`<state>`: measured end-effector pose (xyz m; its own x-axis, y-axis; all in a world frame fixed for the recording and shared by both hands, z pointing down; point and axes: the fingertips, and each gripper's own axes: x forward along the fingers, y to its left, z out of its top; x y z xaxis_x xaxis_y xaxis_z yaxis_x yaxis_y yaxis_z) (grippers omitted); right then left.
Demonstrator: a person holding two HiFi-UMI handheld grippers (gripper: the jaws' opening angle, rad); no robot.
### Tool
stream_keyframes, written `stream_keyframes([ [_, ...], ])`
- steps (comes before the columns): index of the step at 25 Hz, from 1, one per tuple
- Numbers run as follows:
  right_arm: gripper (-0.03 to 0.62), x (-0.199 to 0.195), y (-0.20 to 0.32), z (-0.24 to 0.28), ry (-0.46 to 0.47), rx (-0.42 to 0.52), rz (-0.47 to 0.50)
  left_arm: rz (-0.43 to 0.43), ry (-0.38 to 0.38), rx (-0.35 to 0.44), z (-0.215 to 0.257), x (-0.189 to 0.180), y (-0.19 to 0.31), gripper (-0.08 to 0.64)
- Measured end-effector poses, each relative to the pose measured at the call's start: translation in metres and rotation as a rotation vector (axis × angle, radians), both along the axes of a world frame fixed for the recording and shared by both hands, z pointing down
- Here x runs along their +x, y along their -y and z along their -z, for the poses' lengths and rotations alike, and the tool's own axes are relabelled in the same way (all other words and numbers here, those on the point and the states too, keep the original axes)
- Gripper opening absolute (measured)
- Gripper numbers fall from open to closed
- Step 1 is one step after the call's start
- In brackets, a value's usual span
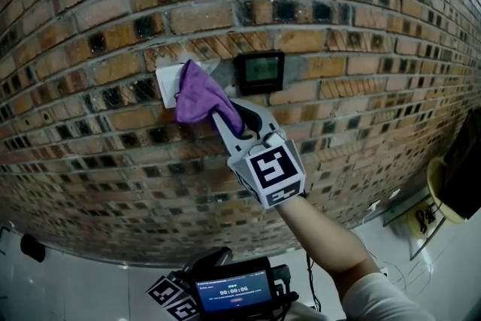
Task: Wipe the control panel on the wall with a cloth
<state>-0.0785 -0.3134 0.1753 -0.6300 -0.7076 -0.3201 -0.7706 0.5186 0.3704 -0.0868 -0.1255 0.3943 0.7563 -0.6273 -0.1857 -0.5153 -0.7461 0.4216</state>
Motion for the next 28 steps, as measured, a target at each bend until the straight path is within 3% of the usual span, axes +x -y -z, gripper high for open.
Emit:
stream_keyframes([
  [28,0.103,0.091,0.008,0.015,0.082,0.021,-0.136,-0.062,0.013,0.004,0.000,0.025,0.002,-0.012],
])
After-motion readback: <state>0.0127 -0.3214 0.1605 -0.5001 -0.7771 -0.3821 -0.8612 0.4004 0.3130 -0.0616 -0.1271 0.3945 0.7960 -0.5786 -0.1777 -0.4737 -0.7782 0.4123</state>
